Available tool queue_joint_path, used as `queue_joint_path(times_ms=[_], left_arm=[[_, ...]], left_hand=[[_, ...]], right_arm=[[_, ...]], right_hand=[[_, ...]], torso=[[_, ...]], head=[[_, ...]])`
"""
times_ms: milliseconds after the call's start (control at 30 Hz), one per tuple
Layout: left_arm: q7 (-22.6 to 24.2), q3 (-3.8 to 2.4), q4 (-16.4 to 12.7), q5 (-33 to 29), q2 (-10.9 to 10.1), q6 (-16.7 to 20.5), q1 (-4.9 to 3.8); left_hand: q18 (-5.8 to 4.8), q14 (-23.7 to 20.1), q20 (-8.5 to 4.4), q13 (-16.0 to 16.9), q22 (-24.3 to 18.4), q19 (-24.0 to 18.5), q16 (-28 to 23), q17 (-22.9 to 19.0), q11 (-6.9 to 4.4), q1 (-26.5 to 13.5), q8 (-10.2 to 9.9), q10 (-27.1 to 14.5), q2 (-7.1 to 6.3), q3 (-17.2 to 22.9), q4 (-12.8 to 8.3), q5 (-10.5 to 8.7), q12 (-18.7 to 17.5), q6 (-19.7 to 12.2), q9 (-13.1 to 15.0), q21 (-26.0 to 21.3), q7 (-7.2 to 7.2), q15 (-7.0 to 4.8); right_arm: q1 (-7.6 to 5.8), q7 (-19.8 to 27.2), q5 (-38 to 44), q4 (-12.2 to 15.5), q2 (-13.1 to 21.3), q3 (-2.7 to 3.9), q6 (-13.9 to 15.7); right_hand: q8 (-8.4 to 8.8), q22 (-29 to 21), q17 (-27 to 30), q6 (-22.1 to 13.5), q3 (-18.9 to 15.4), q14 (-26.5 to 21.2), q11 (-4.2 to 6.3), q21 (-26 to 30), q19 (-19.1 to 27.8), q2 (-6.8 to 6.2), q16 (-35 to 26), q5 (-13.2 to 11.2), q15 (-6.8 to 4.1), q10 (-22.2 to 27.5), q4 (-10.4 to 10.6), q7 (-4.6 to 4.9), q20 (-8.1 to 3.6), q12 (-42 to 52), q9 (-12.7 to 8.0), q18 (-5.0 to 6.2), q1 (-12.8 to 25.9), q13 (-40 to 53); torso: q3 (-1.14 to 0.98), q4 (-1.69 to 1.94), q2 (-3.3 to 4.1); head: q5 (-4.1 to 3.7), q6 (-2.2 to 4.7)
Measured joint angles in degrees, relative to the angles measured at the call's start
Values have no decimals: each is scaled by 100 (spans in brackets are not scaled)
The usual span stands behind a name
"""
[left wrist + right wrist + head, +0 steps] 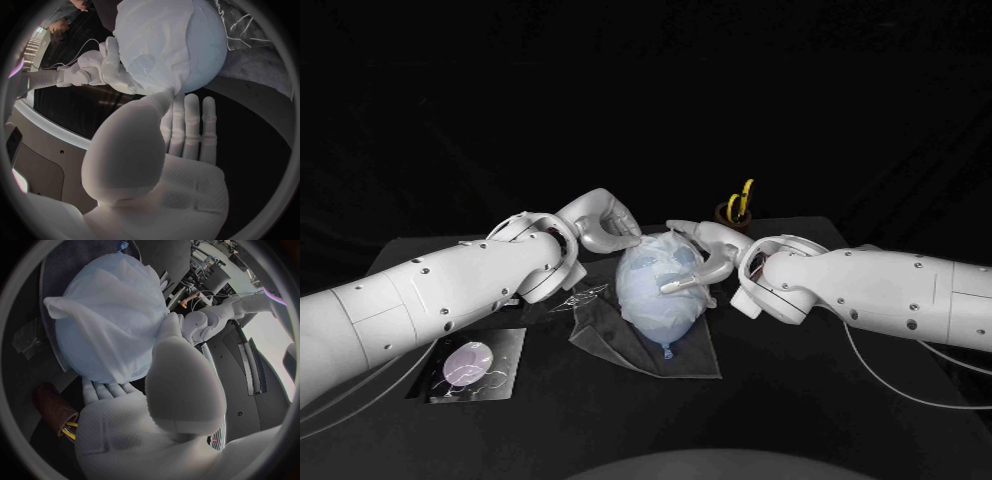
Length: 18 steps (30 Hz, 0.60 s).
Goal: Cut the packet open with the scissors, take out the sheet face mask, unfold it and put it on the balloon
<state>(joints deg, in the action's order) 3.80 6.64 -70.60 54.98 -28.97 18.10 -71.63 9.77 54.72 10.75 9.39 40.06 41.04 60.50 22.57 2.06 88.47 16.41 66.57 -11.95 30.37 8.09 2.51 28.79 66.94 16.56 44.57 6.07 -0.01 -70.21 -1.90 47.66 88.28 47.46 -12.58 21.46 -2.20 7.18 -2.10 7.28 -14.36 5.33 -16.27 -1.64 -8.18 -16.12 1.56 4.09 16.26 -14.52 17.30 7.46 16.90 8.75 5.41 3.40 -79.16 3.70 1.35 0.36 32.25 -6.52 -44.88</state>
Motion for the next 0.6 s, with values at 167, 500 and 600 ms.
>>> queue_joint_path(times_ms=[167,500,600], left_arm=[[0,0,2,-88,-11,-8,1],[-126,0,15,-207,-38,-147,1],[-211,-1,29,-233,-52,-204,1]], left_hand=[[-1,0,3,23,43,-44,0,2,0,-54,0,0,-6,82,-75,0,0,-4,163,18,-3,1],[-5,-1,41,70,94,-81,0,19,1,-226,32,-1,-74,263,-194,0,0,-13,168,67,-12,3],[-6,0,52,92,119,-93,0,30,1,-302,34,-1,-72,324,-253,-1,6,-13,170,90,-12,5]], right_arm=[[0,0,-1,3,4,0,9],[0,0,-3,16,11,0,26],[1,0,-3,19,14,0,31]], right_hand=[[0,0,0,0,0,0,0,0,0,0,0,0,0,0,0,0,0,0,0,0,0,3],[0,0,0,0,0,0,0,0,0,0,0,0,0,0,0,0,0,-1,-1,-1,0,3],[0,0,0,0,0,0,0,0,0,0,0,0,0,0,0,0,0,-1,-1,-1,0,2]], torso=[[0,1,0],[0,1,-1],[0,1,-1]], head=[[-4,-5],[-2,3],[-1,4]])
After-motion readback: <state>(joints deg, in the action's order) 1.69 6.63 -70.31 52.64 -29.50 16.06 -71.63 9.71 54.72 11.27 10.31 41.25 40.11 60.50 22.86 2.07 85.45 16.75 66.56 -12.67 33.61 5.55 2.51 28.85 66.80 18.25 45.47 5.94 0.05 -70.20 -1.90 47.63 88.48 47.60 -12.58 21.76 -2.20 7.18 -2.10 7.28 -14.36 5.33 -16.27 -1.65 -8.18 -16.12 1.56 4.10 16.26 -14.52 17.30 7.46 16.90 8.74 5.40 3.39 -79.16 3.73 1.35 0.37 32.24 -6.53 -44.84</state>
